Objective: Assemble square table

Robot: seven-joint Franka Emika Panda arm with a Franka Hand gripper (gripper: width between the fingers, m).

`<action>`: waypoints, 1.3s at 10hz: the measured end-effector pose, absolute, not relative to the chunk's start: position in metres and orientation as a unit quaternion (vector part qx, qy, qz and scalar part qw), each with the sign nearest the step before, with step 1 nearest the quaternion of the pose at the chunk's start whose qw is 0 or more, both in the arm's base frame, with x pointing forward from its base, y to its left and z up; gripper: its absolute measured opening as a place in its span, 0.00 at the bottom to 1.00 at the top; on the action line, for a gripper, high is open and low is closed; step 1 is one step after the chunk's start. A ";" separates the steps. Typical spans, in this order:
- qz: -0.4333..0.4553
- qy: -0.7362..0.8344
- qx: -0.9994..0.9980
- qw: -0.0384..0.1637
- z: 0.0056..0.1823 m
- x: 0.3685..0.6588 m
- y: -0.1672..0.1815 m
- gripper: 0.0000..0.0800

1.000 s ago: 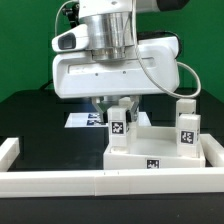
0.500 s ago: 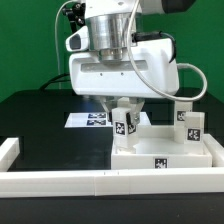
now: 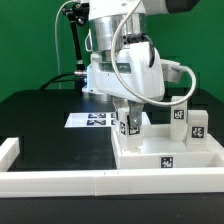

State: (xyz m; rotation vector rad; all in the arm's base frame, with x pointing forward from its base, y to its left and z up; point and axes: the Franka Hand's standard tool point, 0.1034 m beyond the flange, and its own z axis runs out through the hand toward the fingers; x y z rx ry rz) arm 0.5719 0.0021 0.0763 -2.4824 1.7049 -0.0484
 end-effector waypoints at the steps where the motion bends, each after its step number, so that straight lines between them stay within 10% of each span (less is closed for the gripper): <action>1: -0.017 0.553 -0.831 0.065 0.076 0.572 0.002 0.61; 3: -0.019 0.508 -0.859 0.064 0.076 0.572 0.005 0.80; 13: -0.025 0.039 -0.998 0.037 0.079 0.573 0.004 0.81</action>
Offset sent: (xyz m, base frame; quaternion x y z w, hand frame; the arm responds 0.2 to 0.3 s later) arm 0.0010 0.0088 0.0029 -0.0007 -0.0219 -0.2490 0.9683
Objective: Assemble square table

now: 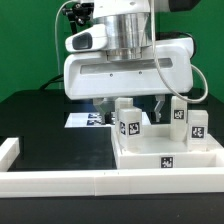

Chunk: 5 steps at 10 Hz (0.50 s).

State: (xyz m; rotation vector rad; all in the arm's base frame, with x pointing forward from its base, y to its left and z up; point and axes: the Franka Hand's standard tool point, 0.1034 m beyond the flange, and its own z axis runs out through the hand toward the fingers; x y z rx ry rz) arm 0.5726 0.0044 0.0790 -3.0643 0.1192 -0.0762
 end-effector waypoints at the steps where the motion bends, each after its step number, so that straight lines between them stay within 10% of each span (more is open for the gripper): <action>1: -0.028 -0.003 -0.999 0.033 0.080 0.573 0.005 0.81; 4: -0.029 -0.027 -0.999 0.033 0.080 0.573 0.005 0.80; 5: -0.029 -0.027 -0.999 0.033 0.080 0.573 0.004 0.56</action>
Offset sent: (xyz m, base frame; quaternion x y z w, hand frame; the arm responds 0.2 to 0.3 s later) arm 0.0000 0.0000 0.0000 0.0000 0.0000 0.0000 1.0000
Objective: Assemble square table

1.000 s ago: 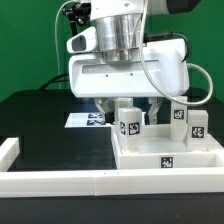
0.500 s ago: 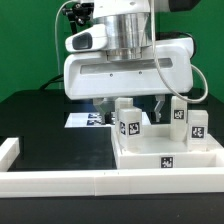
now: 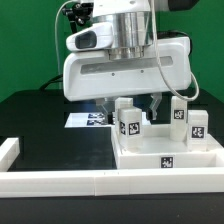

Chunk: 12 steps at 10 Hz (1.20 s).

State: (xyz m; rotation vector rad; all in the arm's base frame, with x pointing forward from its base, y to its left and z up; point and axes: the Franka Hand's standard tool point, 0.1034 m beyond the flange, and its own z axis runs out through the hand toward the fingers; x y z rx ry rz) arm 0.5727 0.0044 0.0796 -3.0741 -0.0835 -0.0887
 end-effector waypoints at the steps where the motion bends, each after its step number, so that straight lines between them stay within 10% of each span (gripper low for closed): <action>1: -0.029 -0.027 -0.999 0.033 0.080 0.573 0.004 0.56; 2: -0.029 -0.019 -0.999 0.033 0.080 0.573 0.004 0.36; 12: -0.012 0.373 -0.926 0.049 0.078 0.573 0.003 0.36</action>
Offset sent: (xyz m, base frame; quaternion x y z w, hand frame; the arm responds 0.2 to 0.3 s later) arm 0.0000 0.0000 0.0000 0.0000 0.0000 0.0000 1.0000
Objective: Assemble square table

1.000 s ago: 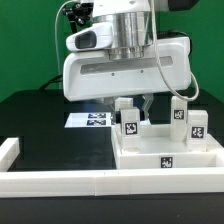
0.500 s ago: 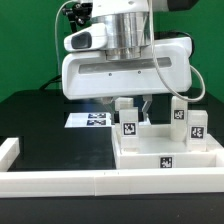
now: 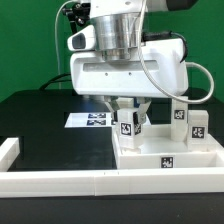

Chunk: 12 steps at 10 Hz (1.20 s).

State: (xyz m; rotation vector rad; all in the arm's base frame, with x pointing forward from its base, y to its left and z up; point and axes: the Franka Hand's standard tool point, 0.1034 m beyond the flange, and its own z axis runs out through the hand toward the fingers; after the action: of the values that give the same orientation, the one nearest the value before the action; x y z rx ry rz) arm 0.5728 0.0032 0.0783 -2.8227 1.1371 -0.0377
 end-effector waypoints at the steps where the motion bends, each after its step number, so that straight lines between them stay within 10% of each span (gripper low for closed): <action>1: -0.008 0.431 -0.901 0.050 0.078 0.572 0.004 0.36; 7: 0.002 0.616 -0.785 0.062 0.077 0.572 0.002 0.36; 12: 0.005 0.590 -0.805 0.060 0.076 0.571 0.005 0.76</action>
Offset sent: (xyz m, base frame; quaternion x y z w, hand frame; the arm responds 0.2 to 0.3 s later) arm -0.0125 -0.0004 -0.0112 -0.0391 -0.0179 0.2353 0.9710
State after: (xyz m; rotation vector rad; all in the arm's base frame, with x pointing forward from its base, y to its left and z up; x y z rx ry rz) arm 0.5714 0.0046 0.0764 -2.4381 1.7854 0.0164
